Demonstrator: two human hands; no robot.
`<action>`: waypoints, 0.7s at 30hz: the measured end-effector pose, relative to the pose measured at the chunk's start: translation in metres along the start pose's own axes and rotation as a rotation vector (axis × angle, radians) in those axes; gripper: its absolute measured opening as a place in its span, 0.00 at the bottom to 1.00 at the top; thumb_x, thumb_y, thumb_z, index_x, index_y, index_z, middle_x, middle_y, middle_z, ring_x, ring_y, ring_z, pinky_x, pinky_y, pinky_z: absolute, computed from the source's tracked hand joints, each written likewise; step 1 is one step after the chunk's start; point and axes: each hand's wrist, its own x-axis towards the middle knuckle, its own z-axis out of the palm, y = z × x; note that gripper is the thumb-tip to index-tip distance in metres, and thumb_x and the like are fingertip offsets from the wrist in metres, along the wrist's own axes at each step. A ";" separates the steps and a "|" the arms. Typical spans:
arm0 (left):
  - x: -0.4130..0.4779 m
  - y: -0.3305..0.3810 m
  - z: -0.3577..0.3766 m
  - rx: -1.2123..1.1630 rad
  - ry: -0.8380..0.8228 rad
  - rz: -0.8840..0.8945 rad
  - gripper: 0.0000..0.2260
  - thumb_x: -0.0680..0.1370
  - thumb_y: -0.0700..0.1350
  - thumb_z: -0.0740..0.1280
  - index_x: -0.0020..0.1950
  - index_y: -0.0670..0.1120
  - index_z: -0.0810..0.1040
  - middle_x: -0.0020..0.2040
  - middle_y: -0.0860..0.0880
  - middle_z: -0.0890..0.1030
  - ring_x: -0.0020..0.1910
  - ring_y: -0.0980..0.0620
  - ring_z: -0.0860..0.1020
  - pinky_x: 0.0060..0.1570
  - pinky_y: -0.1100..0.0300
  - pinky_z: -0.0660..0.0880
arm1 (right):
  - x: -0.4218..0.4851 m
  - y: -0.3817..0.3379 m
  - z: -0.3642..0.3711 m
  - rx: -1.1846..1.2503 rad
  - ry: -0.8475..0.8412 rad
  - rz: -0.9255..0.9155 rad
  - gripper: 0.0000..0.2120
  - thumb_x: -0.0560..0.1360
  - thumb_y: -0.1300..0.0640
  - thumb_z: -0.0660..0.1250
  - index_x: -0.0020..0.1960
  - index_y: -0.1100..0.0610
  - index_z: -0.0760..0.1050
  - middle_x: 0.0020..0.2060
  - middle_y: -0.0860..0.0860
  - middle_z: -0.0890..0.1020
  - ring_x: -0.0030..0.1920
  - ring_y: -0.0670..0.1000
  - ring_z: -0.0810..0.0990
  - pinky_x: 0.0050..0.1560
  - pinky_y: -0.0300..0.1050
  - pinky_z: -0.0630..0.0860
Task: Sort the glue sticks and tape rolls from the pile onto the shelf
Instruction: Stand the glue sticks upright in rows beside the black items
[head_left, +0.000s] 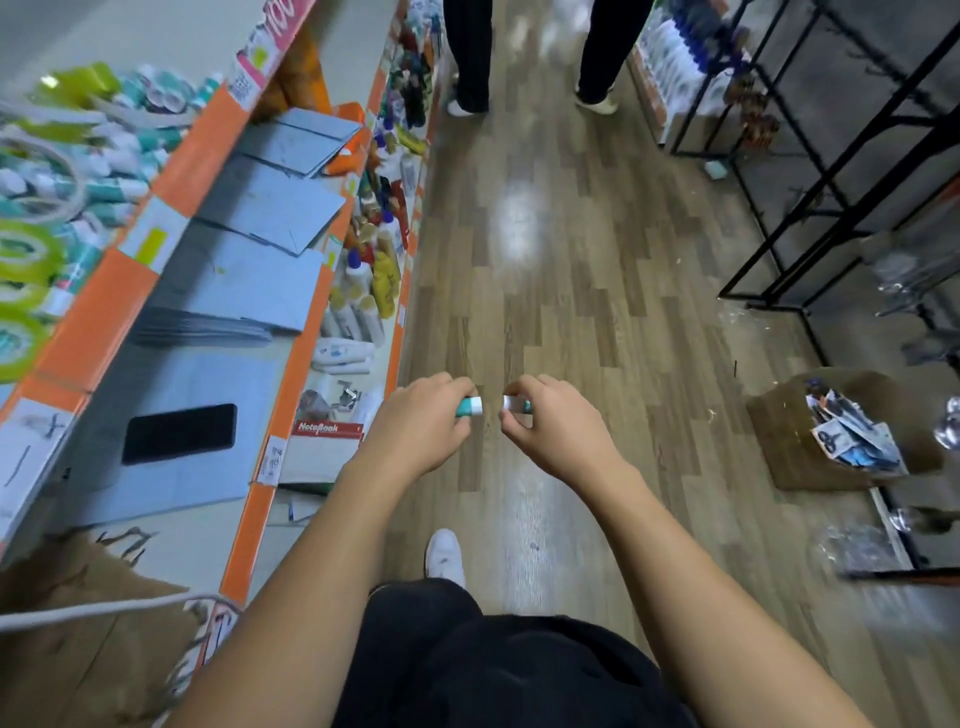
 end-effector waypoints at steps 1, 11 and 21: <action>0.012 -0.007 -0.004 0.006 0.000 0.006 0.11 0.77 0.46 0.62 0.60 0.52 0.75 0.53 0.50 0.77 0.52 0.47 0.76 0.48 0.50 0.74 | 0.014 -0.004 -0.001 -0.006 0.002 -0.003 0.13 0.76 0.46 0.63 0.57 0.50 0.75 0.50 0.47 0.79 0.51 0.52 0.76 0.46 0.49 0.76; 0.106 -0.046 -0.035 -0.002 -0.044 0.059 0.11 0.78 0.46 0.61 0.60 0.52 0.75 0.53 0.51 0.76 0.53 0.47 0.76 0.49 0.52 0.73 | 0.105 -0.011 -0.010 0.031 0.036 0.060 0.11 0.76 0.47 0.64 0.56 0.51 0.76 0.49 0.47 0.79 0.51 0.52 0.77 0.47 0.50 0.77; 0.213 -0.049 -0.040 0.000 -0.053 0.035 0.12 0.77 0.46 0.62 0.60 0.52 0.75 0.53 0.51 0.77 0.53 0.48 0.76 0.48 0.53 0.73 | 0.210 0.036 -0.024 0.068 0.026 0.064 0.12 0.76 0.48 0.64 0.57 0.51 0.76 0.49 0.48 0.79 0.51 0.52 0.77 0.47 0.50 0.77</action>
